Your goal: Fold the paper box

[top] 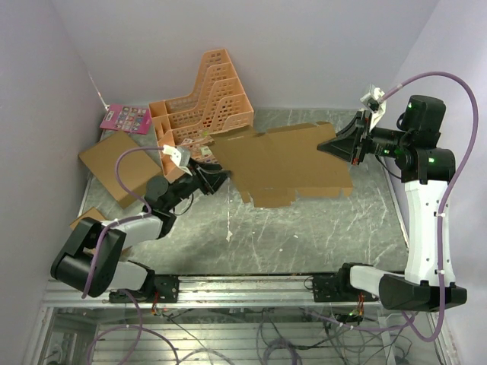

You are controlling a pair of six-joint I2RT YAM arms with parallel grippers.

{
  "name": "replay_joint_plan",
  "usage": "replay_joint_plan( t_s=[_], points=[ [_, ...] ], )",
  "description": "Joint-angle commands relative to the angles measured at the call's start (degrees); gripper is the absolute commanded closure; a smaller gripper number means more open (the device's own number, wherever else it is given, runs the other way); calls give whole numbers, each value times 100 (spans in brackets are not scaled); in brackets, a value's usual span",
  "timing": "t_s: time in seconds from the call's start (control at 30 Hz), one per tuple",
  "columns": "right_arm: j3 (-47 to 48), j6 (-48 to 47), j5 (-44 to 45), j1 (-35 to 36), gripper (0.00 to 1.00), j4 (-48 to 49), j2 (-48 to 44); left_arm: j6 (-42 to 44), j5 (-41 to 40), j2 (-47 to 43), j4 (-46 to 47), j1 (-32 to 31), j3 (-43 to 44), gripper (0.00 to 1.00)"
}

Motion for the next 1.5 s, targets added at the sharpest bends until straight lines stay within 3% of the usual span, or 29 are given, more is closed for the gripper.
replay_joint_plan(
  t_s=[0.0, 0.17, 0.3, 0.43, 0.6, 0.87, 0.97, 1.1, 1.2, 1.27, 1.33, 1.47],
  points=[
    [4, 60, -42, -33, 100, 94, -77, -32, 347, 20, 466, 48, 239, 45],
    [-42, 5, 119, -27, 100, 71, -91, -52, 473, -47, 415, 48, 310, 59],
    [-13, -57, 249, -30, 100, 32, -72, -14, 452, -159, 315, 48, 252, 61],
    [177, -405, 609, -27, 100, -234, -34, 230, 396, -653, -376, 152, 142, 55],
    [425, -888, 879, -25, 100, -653, 30, 538, -143, -1869, -2345, 428, 232, 30],
    [783, -1521, 1103, -16, 100, -1208, 160, 1248, 297, -3018, -4001, 475, 1188, 27],
    [821, -1698, 1097, -16, 100, -1358, 204, 2098, 412, -2945, -4788, 220, 1889, 28],
    [767, -1715, 1086, -8, 100, -1306, 144, 3522, -415, -2627, -5737, -757, 2679, 35],
    [753, -1729, 1064, -2, 100, -1312, 91, 3101, -743, -2282, -5844, -948, 3243, 55],
    [802, -1808, 1056, 16, 100, -1412, 106, 2852, -907, -1963, -6181, -939, 3747, 59],
    [880, -1916, 1056, 25, 100, -1556, 147, 2842, -612, -1621, -6537, -941, 4269, 56],
    [968, -2164, 1060, 101, 100, -1772, 240, 3195, 856, -1181, -6363, -952, 4838, 35]
  ],
)
